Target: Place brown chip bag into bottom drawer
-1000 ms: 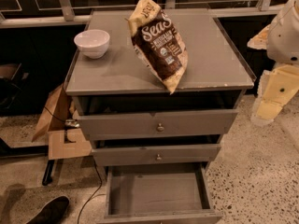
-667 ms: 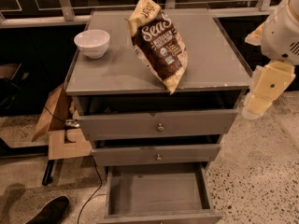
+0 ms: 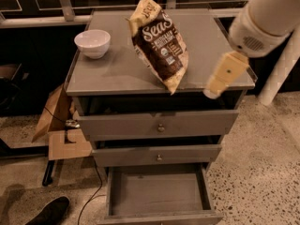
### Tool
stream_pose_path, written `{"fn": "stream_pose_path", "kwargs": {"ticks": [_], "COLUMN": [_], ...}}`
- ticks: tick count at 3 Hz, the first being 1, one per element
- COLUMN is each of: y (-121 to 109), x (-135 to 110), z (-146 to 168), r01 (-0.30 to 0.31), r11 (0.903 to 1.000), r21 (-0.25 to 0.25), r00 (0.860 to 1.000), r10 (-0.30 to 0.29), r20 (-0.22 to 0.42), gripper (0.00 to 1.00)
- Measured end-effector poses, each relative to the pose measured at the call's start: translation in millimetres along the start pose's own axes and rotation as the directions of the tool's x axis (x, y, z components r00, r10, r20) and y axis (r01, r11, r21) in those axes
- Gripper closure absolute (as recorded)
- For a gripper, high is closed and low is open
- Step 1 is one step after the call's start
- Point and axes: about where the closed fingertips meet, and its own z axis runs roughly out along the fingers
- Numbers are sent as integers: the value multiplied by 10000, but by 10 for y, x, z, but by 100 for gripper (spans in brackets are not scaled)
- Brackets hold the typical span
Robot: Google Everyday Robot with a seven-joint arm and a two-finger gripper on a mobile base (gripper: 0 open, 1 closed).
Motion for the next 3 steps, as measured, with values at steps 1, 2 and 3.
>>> {"fn": "stream_pose_path", "kwargs": {"ticks": [1, 2, 3], "y": [-273, -466, -574], "x": [-256, -422, -546], "z": [286, 582, 561], "r01": [-1093, -2575, -3232], "r11": [9925, 9624, 9405], "r21": [543, 869, 1046], "r00": [9931, 9607, 9343], "r10": [1067, 2452, 2996], "r20": [491, 1304, 1935], "gripper": [0, 0, 0]}}
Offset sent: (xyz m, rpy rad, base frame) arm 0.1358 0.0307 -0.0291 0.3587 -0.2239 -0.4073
